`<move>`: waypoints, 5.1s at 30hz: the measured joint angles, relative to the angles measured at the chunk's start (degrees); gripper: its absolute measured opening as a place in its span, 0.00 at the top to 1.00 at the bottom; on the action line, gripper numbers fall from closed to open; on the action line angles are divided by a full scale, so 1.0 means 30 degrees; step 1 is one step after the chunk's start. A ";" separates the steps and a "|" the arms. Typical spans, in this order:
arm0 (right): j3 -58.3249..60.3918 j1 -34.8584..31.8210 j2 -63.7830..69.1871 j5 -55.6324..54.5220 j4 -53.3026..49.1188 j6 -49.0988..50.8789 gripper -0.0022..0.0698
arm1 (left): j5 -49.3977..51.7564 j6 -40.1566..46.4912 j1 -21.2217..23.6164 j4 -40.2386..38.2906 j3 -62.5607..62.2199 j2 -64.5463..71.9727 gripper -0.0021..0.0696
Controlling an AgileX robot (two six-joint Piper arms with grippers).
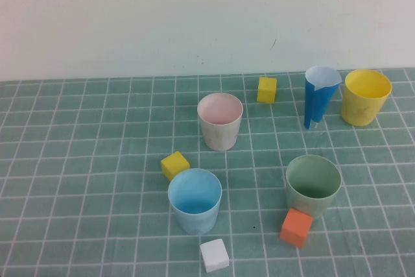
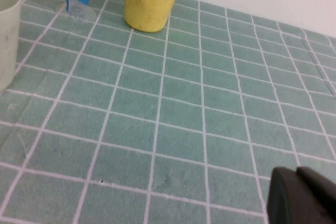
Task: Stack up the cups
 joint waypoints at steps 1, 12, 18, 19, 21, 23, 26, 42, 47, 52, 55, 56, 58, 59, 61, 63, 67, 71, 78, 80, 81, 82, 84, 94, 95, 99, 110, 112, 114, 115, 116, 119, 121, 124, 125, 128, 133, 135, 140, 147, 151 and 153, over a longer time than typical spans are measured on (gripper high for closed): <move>0.0000 0.0000 0.0000 0.0000 0.0000 0.0000 0.97 | 0.0000 0.0000 0.0000 0.0000 0.0000 0.0000 0.97; 0.0000 0.0000 0.0000 0.0000 0.0000 0.0000 0.97 | 0.0000 0.0000 0.0000 0.0000 0.0000 0.0000 0.97; 0.0000 0.0000 0.0000 0.0000 0.0000 0.0000 0.97 | 0.0000 0.0000 0.0000 0.0000 0.0000 0.0000 0.97; 0.0000 0.0000 0.0000 0.0000 0.0000 0.0000 0.97 | 0.0000 0.0000 0.0000 0.0000 0.0000 0.0000 0.97; 0.0000 0.0000 0.0000 0.0000 0.0000 0.0000 0.97 | 0.0000 0.0000 0.0000 0.0000 0.0000 0.0000 0.97; 0.0000 0.0000 0.0000 0.0000 0.0000 0.0000 0.97 | 0.0000 0.0000 0.0000 0.0000 0.0000 0.0000 0.97; 0.0000 0.0000 0.0000 0.0000 -0.0223 0.0000 0.97 | 0.0000 0.0000 0.0000 0.0000 0.0000 0.0000 0.97; 0.0124 0.0000 0.0000 -0.9520 -0.1303 -0.0004 0.97 | -0.8933 0.0118 0.0000 0.0805 0.0205 0.0000 0.97; 0.0124 0.0000 0.0000 -1.0369 -0.0983 0.2959 0.97 | -1.3528 0.0150 0.0000 0.1077 0.0205 0.0000 0.97; 0.0124 0.0000 0.0000 -1.1856 0.0024 0.6736 0.97 | -1.5574 0.0196 0.0000 0.1077 0.0205 0.0000 0.97; 0.0124 0.0000 0.0000 -1.2130 0.0759 0.6873 0.97 | -1.5701 0.0196 0.0000 0.1077 0.0205 0.0000 0.97; 0.0124 0.0000 0.0000 -1.2172 0.0841 0.6907 0.97 | -1.5701 0.0196 0.0000 0.1077 0.0205 0.0000 0.97; 0.0124 0.0000 0.0000 -1.2425 0.0957 0.6885 0.97 | -1.5576 0.0196 0.0000 0.1077 0.0205 0.0000 0.97; 0.0124 0.0000 0.0000 -1.2649 0.0957 0.6885 0.97 | -1.5489 0.0196 0.0000 0.1077 0.0205 0.0000 0.97; 0.0124 0.0000 0.0000 -1.3234 0.0957 0.6844 0.97 | -1.5442 0.0196 0.0000 0.1077 0.0205 0.0000 0.97; 0.0124 0.0000 0.0000 -1.3807 0.0957 0.6453 0.97 | -1.5413 0.0354 0.0000 0.0904 0.0205 0.0000 0.97; 0.0124 0.0000 0.0000 -1.4076 0.0957 0.5457 0.97 | -1.4483 0.0444 0.0000 0.0565 0.0127 0.0000 0.97; -0.0994 0.0000 0.0000 -1.1043 -0.0540 0.5013 0.97 | -1.0718 0.0444 0.0000 0.0018 -0.1634 0.0000 0.97; -0.5418 0.0000 0.0240 -0.4425 -0.4972 0.4684 0.97 | -0.5422 0.0456 0.0000 -0.0285 -0.6355 0.1493 0.97; -0.6483 0.0000 0.0799 -0.2524 -0.5235 0.4211 0.97 | -0.4015 0.0456 0.0000 -0.0285 -0.7473 0.2692 0.97; -0.6905 0.0000 0.1195 -0.1444 -0.5235 0.3768 0.97 | -0.3158 0.0456 0.0000 -0.0247 -0.7899 0.3238 0.97; -0.7186 0.0000 0.1545 -0.0591 -0.5235 0.3327 0.97 | -0.2277 0.0456 0.0000 -0.0247 -0.8420 0.3971 0.97; -0.7714 0.0000 0.2519 0.1374 -0.4743 0.1779 0.97 | -0.0686 0.0456 0.0000 -0.0218 -0.9326 0.5399 0.97; -0.8010 0.0000 0.7429 0.5401 0.1781 -0.6410 0.97 | 0.5277 0.5638 -0.0564 -0.6274 -1.3583 1.3876 0.97; -0.8010 0.0000 0.7732 0.5401 0.2116 -0.6869 0.97 | 0.5454 0.6483 -0.0644 -0.7198 -1.3902 1.4686 0.97; -0.8010 0.0000 0.8199 0.5325 0.3039 -0.7771 0.97 | 0.5908 1.0087 -0.0729 -1.0320 -1.4992 1.7526 0.94; -0.8010 0.0000 0.8214 0.5192 0.3303 -0.8103 0.97 | 0.5966 1.4351 -0.4925 -1.0688 -1.8996 2.5390 0.67; -0.8010 0.0000 0.8214 0.5162 0.3303 -0.8191 0.97 | 0.5966 1.3848 -0.5316 -1.0222 -1.9608 2.6494 0.55; -0.8010 0.0000 0.8244 0.5162 0.3337 -0.8245 0.97 | 0.5966 1.3361 -0.5437 -0.9984 -2.0164 2.7510 0.41; -0.8010 0.0000 0.8244 0.5162 0.3337 -0.8278 0.97 | 0.5936 1.3157 -0.5437 -0.9891 -2.0470 2.8024 0.32; -0.8010 0.0000 0.8244 0.5125 0.3337 -0.8315 0.97 | 0.5827 1.3017 -0.5437 -0.9849 -2.0785 2.8498 0.26; -0.7813 0.0000 0.8244 0.5101 0.3479 -0.8315 0.97 | 0.5321 1.2454 -0.5437 -0.9701 -2.2026 2.9792 0.17; -0.7700 0.0000 0.8244 0.5018 0.3721 -0.8348 0.97 | 0.5039 1.1447 -0.5437 -0.9701 -2.3126 3.0557 0.17; -0.7481 0.0000 0.8244 0.4636 0.3848 -0.8392 0.97 | 0.5166 0.9319 -0.5437 -0.9610 -2.5176 3.1920 0.17; -0.7481 0.0000 0.8244 0.4496 0.3883 -0.8392 0.97 | 0.5236 0.8933 -0.5437 -0.9473 -2.5794 3.2459 0.17; -0.7481 0.0000 0.8283 0.4164 0.4003 -0.8435 0.97 | 0.5490 0.7814 -0.5537 -0.8384 -2.8307 3.4282 0.17; -0.7481 0.0000 0.8283 0.3996 0.4148 -0.8443 0.97 | 0.5954 0.6952 -0.6039 -0.6684 -3.1723 3.7367 0.17; -0.7481 0.0000 0.8308 0.3996 0.4148 -0.8443 0.97 | 0.6134 0.6937 -0.6276 -0.5805 -3.3086 3.8681 0.17; -0.7481 0.0000 0.8308 0.3996 0.4148 -0.8476 0.97 | 0.7191 0.6320 -0.6592 -0.4390 -3.5573 4.1327 0.23; -0.7481 0.0000 0.8308 0.3996 0.4148 -0.8516 0.97 | 0.9534 0.3580 -0.6624 -0.1594 -3.6952 4.2824 0.77; -0.7481 0.0000 0.8308 0.3915 0.4148 -0.8516 0.97 | 1.0672 0.3500 -0.6624 -0.1031 -3.7969 4.2824 0.93; -0.7481 0.0000 0.8308 0.3887 0.4194 -0.8516 0.97 | 1.1186 0.3470 -0.6624 -0.0864 -3.8497 4.2704 0.94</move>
